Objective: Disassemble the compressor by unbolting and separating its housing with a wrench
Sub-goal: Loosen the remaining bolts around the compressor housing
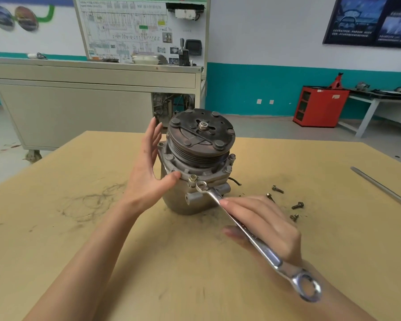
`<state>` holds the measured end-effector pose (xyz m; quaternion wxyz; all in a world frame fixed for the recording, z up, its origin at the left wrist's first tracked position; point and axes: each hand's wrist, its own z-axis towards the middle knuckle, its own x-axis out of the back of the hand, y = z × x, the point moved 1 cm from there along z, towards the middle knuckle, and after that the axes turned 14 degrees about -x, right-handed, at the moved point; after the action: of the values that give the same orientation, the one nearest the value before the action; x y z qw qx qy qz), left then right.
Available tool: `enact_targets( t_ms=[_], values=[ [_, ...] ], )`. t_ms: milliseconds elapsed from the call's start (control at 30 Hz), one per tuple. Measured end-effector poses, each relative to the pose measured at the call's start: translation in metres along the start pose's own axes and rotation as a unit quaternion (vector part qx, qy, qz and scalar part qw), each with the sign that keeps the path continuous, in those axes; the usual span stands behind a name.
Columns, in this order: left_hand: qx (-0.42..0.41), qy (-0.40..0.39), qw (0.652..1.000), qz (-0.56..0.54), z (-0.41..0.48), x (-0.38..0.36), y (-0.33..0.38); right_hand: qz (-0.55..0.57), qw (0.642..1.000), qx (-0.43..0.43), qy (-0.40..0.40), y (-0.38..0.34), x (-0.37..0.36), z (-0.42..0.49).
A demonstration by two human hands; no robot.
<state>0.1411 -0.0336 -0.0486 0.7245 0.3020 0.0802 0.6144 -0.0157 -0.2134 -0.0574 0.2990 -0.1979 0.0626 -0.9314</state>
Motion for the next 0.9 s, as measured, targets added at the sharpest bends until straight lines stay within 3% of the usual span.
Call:
enact_targets(
  t_ms=[400, 600, 900],
  values=[
    [0.001, -0.006, 1.000, -0.017, -0.001, -0.004, 0.005, 0.020, 0.998, 0.033, 0.050, -0.009, -0.008, 0.013],
    [0.014, -0.012, 1.000, -0.023, -0.002, -0.004, 0.004, -0.127, 0.981, 0.123, 0.082, -0.020, -0.022, 0.022],
    [0.035, -0.015, 0.999, -0.025, -0.002, -0.010, 0.016, -0.262, 0.952, 0.127, 0.094, -0.050, -0.039, 0.033]
  ],
)
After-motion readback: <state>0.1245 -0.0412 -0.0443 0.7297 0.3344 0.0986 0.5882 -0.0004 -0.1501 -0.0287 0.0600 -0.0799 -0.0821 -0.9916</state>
